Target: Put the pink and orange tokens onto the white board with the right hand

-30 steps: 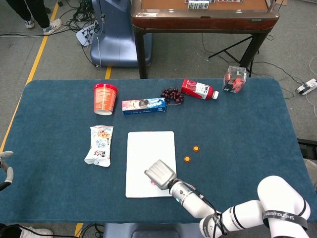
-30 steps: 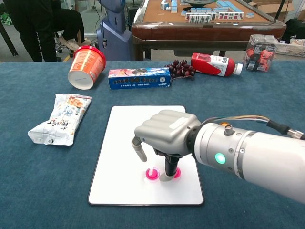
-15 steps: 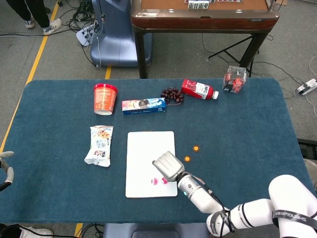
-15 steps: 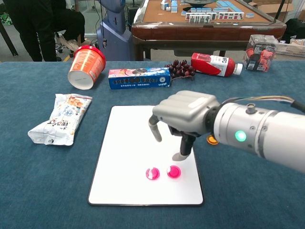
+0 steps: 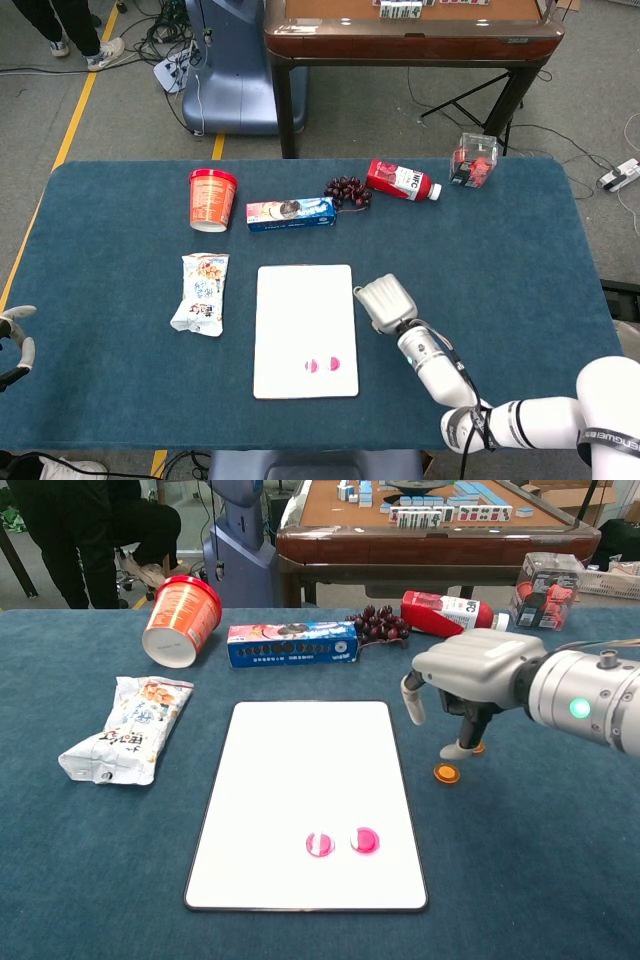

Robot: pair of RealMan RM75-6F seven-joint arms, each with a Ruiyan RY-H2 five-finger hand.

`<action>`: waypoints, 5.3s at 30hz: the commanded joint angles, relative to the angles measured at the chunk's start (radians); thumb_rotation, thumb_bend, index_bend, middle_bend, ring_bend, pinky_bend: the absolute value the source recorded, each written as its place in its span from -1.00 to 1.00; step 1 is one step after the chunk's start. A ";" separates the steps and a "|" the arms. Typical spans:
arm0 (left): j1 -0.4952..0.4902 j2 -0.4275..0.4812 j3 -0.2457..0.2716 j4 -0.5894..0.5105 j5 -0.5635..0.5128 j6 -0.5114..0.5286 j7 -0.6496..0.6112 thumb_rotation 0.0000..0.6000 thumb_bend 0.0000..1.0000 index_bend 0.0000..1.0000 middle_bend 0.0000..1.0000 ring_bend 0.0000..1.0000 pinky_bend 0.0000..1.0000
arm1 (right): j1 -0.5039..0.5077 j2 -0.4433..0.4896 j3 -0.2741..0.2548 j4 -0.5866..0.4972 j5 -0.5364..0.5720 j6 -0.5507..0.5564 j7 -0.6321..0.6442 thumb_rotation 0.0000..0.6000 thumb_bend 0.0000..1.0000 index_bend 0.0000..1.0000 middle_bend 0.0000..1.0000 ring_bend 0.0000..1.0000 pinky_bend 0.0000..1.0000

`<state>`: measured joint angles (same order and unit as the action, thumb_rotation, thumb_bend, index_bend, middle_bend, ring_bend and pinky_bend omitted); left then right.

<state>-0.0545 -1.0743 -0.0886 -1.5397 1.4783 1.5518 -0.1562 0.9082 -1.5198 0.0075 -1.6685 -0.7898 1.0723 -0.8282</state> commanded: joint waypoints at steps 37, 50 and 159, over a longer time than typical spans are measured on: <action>0.000 0.005 0.003 -0.002 0.001 -0.003 -0.009 1.00 0.04 -0.26 0.24 -0.08 0.08 | -0.045 -0.065 -0.008 0.129 0.014 -0.090 0.018 1.00 -0.66 -0.13 1.00 1.00 1.00; 0.001 0.007 0.003 -0.003 0.000 -0.001 -0.015 1.00 0.04 -0.26 0.24 -0.08 0.08 | -0.039 -0.083 0.000 0.151 0.040 -0.106 0.006 1.00 -0.66 -0.13 1.00 1.00 1.00; -0.008 0.004 0.013 -0.007 0.011 -0.014 -0.003 1.00 0.04 -0.26 0.24 -0.08 0.08 | -0.025 -0.069 0.045 0.268 0.121 -0.125 0.045 1.00 -0.63 -0.26 1.00 1.00 1.00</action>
<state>-0.0623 -1.0707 -0.0759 -1.5468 1.4897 1.5381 -0.1592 0.8833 -1.5880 0.0528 -1.4019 -0.6696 0.9487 -0.7836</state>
